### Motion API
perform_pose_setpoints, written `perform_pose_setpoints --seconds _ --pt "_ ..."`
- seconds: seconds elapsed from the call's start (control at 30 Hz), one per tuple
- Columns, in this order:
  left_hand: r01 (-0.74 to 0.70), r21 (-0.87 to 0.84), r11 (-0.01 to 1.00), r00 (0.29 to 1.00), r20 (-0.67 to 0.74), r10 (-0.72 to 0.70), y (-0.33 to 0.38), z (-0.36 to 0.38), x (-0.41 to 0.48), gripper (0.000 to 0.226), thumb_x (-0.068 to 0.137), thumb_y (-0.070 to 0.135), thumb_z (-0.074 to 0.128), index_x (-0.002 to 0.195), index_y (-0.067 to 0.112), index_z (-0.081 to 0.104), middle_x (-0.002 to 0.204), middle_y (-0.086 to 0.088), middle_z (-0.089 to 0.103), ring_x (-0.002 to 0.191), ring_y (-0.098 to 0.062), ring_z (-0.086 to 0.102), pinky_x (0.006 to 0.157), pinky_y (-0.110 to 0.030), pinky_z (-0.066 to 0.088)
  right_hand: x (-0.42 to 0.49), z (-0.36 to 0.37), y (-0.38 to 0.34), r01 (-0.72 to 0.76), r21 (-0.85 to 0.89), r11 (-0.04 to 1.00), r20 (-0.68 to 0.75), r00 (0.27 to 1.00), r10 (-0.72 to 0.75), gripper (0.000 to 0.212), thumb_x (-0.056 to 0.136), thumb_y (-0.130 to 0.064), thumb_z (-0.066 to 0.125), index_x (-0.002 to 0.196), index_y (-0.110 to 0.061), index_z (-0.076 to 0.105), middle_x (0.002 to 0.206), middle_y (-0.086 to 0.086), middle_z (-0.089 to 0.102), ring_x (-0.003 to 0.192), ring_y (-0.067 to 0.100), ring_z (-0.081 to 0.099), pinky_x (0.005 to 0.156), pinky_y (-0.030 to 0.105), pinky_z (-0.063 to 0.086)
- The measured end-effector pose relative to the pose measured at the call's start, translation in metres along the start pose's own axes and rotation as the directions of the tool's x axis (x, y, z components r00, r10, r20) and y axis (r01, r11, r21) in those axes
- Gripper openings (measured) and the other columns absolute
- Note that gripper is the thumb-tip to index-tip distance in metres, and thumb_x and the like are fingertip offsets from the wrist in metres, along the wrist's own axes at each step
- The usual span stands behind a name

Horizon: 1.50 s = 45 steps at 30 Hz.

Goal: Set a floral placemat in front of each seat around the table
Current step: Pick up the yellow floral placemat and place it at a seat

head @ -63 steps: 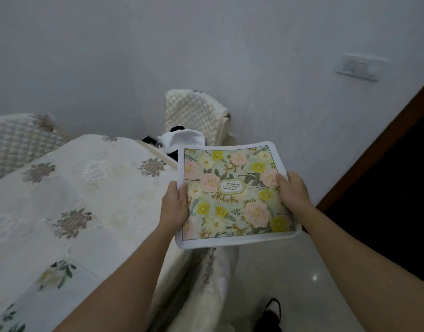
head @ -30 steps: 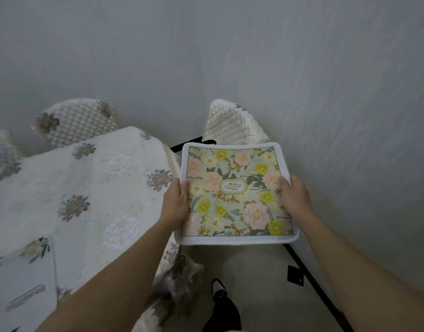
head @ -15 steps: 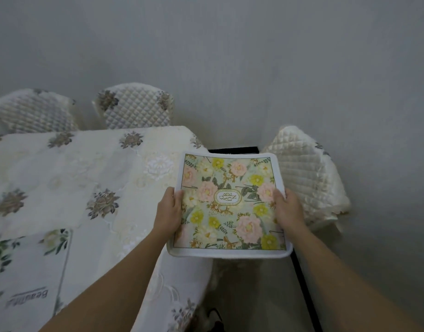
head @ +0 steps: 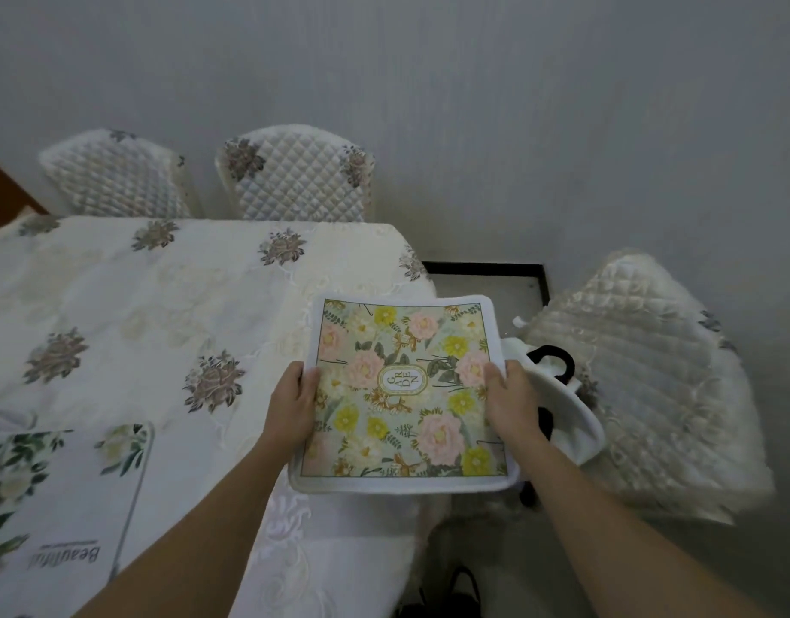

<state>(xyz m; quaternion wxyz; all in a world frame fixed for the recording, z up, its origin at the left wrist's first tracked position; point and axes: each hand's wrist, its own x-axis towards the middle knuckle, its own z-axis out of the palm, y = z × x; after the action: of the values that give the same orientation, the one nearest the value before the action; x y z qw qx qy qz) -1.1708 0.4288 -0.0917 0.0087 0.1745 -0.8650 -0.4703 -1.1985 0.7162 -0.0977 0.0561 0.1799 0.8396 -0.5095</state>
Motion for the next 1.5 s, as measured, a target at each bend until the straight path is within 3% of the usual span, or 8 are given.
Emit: perform_pose_setpoints --seconds 0.27,0.4,0.57,0.83,1.0,1.27,1.4,1.5 --pt "0.066 0.072 0.995 0.998 -0.011 -0.066 -0.036 0.003 0.053 0.028 0.103 0.028 0.043 0.082 0.011 0.046 0.076 -0.006 0.052 0.069 -0.020 0.050 0.060 -0.034 0.039 0.044 0.057 0.008 -0.023 -0.049 0.999 0.030 0.999 0.025 0.026 0.102 -0.034 0.037 0.099 -0.010 0.047 0.087 0.006 0.058 0.079 0.027 0.058 0.068 0.040 0.049" --pt "0.097 0.107 0.990 0.995 -0.007 -0.097 -0.059 0.001 0.072 0.030 0.103 0.031 0.042 0.086 0.008 0.048 0.079 -0.009 0.055 0.072 -0.024 0.053 0.063 -0.039 0.044 0.054 0.086 0.017 -0.035 -0.070 0.997 0.050 0.998 0.038 0.025 0.103 -0.033 0.037 0.098 -0.009 0.047 0.086 0.007 0.058 0.078 0.027 0.056 0.066 0.038 0.045" --pt "0.123 0.127 0.984 0.992 0.000 -0.124 -0.077 -0.006 0.081 0.030 0.103 0.030 0.042 0.087 0.005 0.047 0.077 -0.007 0.053 0.070 -0.022 0.051 0.059 -0.033 0.039 0.057 0.110 0.022 -0.035 -0.115 0.993 0.082 0.996 0.044 0.028 0.102 -0.035 0.037 0.104 -0.009 0.046 0.086 0.007 0.057 0.077 0.028 0.056 0.067 0.039 0.046" --pt "0.144 0.163 0.976 0.989 0.005 -0.147 -0.091 -0.014 0.085 0.033 0.103 0.029 0.042 0.088 0.001 0.049 0.075 -0.008 0.052 0.067 -0.022 0.047 0.058 -0.035 0.035 0.053 0.119 0.028 -0.073 -0.194 0.978 0.119 0.988 0.098 0.026 0.100 -0.035 0.042 0.100 -0.010 0.050 0.088 0.006 0.058 0.077 0.027 0.056 0.062 0.031 0.038" --pt "0.175 0.215 0.961 0.984 -0.007 -0.178 -0.096 -0.012 0.085 0.030 0.102 0.029 0.043 0.081 0.008 0.045 0.071 -0.004 0.049 0.064 -0.019 0.044 0.056 -0.034 0.031 0.054 0.120 0.030 -0.087 -0.236 0.968 0.113 0.987 0.117 0.027 0.098 -0.035 0.044 0.094 -0.010 0.053 0.085 0.008 0.060 0.075 0.028 0.058 0.061 0.033 0.043" --pt "0.207 0.328 0.922 0.978 -0.084 -0.189 -0.101 -0.011 0.085 0.028 0.100 0.034 0.048 0.092 0.008 0.056 0.079 -0.007 0.060 0.074 -0.026 0.055 0.061 -0.033 0.034 0.050 0.114 0.029 -0.089 -0.406 0.910 0.081 0.988 0.133 0.030 0.094 -0.040 0.046 0.085 -0.013 0.052 0.080 0.007 0.060 0.069 0.027 0.058 0.055 0.030 0.042" --pt "0.142 0.527 0.838 0.988 -0.122 -0.091 -0.106 -0.012 0.086 0.030 0.093 0.028 0.059 0.108 0.002 0.058 0.096 -0.017 0.060 0.091 -0.035 0.055 0.072 -0.042 0.045 0.043 0.106 0.030 -0.032 -0.632 0.774 -0.044 0.999 0.006 0.036 0.089 -0.047 0.046 0.089 -0.012 0.055 0.084 0.005 0.057 0.071 0.028 0.058 0.056 0.031 0.044" --pt "0.036 0.667 0.744 0.992 -0.114 0.054 -0.104 -0.004 0.084 0.038 0.084 0.016 0.063 0.118 0.001 0.055 0.115 -0.025 0.055 0.107 -0.041 0.050 0.083 -0.051 0.045 0.041 0.109 0.031 0.156 -0.732 0.664 -0.057 0.956 -0.287 0.032 0.088 -0.037 0.050 0.096 -0.006 0.054 0.093 0.011 0.053 0.080 0.030 0.053 0.059 0.034 0.041"
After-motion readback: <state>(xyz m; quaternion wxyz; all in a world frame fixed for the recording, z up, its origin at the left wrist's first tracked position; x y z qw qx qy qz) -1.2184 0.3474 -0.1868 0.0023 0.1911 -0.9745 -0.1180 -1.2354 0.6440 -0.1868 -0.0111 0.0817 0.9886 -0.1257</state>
